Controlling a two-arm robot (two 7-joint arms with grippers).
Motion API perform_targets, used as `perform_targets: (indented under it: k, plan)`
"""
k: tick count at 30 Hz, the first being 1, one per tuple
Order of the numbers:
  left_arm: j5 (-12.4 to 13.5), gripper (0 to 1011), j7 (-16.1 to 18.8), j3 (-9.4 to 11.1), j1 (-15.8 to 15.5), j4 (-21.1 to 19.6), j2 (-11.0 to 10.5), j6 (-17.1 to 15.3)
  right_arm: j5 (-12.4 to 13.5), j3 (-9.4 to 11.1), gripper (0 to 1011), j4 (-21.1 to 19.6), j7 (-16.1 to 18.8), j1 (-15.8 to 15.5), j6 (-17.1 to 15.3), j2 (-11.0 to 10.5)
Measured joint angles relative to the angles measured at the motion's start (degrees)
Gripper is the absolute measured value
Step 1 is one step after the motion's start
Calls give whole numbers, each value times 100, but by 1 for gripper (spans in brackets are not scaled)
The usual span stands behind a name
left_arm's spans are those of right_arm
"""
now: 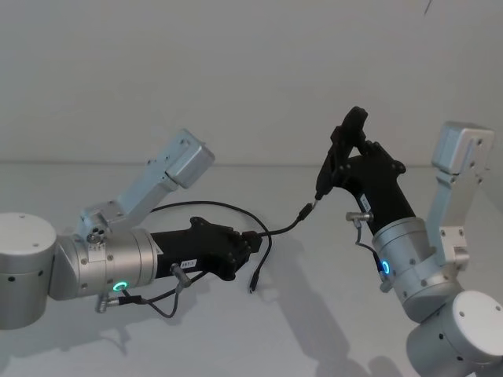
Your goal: Pick up the data cable with the one hand.
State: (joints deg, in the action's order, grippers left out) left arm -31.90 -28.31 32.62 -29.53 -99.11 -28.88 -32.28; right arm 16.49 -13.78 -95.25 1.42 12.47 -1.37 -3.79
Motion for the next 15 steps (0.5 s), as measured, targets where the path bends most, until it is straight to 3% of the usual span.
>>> perform_targets:
  k: [15]
  plan:
    - [0,39,0,0,0,1,0,0,-13,1,279,-35,78,-33,-32,88]
